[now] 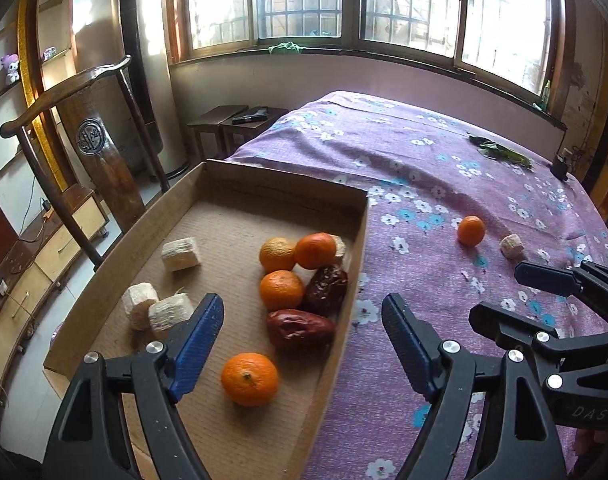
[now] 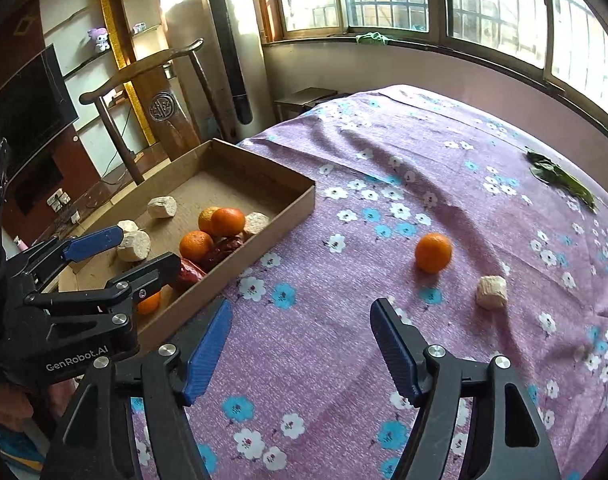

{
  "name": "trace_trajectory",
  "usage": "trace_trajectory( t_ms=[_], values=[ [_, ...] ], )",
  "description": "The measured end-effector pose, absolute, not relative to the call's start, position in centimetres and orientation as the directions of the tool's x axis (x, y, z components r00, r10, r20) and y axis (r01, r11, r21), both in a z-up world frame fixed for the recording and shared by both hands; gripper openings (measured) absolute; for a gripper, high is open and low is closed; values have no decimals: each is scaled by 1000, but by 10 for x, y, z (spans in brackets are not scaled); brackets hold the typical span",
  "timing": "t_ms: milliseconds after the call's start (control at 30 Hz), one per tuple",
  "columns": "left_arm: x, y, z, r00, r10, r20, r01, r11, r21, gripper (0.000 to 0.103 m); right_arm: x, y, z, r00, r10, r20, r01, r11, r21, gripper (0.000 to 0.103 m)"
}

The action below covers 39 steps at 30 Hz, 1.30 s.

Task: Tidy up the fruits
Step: 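Withdraw both open tools toward the last orange and white block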

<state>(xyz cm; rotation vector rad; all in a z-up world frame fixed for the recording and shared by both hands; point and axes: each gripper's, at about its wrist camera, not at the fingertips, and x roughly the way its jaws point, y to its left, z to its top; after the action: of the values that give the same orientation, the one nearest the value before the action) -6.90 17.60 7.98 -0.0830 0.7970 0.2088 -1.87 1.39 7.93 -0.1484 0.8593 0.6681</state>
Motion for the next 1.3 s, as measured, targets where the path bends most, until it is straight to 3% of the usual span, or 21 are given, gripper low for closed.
trace_trajectory(
  t_ms=[133,567,1167,1300],
  values=[
    [-62,154,80,686,117,-718,-172,985,-4,81,-20,-18,81,502,466,-728,-549,822,148,84],
    [-28,92,71,670,1,-743,-33,999,-29,81,-2,-99,62,529,376,-761,-400,901,167,87],
    [19,50,56,638,-23,-770,20,1000,-13,81,31,-121,58,538,360,-762,-371,913,169,87],
    [30,50,51,623,-39,-782,18,999,-36,81,45,-122,59,537,351,-767,-359,918,169,94]
  ],
)
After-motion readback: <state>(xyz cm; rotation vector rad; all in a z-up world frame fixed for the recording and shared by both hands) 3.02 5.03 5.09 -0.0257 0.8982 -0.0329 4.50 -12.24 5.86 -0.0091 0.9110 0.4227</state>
